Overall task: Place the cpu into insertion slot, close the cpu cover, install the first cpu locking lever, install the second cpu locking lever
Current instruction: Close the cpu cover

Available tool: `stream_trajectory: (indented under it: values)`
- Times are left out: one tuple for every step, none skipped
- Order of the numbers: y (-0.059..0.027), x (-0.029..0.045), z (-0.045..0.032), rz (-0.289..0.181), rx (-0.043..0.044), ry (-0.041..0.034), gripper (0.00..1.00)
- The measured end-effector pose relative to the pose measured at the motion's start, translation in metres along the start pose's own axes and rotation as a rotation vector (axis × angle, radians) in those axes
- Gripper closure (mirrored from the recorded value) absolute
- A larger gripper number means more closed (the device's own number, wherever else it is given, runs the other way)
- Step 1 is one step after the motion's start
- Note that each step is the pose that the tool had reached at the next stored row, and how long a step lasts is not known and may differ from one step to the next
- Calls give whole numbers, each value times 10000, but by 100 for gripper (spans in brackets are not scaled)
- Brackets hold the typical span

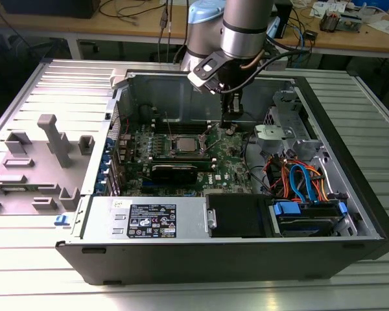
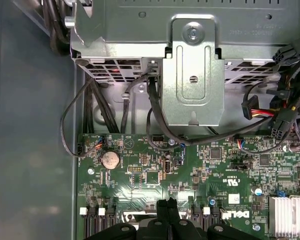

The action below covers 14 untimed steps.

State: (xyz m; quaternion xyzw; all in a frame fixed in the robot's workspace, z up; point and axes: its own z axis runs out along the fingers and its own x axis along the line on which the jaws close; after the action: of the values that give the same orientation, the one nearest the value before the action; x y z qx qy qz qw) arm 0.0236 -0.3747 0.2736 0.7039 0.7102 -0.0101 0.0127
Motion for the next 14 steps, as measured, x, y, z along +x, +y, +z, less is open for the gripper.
stream_trajectory:
  values:
    - [4, 0, 1, 0, 0, 0, 89]
    - [10, 0, 1, 0, 0, 0, 89]
    - [15, 0, 2, -1, 0, -1, 89]
    - [20, 0, 3, 0, 0, 0, 89]
    - [24, 0, 4, -1, 0, 0, 89]
    - [30, 0, 5, 0, 0, 0, 89]
    - [34, 0, 6, -1, 1, -1, 89]
    - [40, 0, 7, 0, 0, 0, 89]
    - [47, 0, 9, 0, 0, 0, 89]
    - [50, 0, 9, 0, 1, -1, 89]
    - [54, 0, 10, 0, 0, -1, 89]
    - [67, 0, 13, -1, 0, 0, 89]
    - [67, 0, 13, 1, 0, -1, 89]
    - [69, 0, 15, 0, 1, -1, 89]
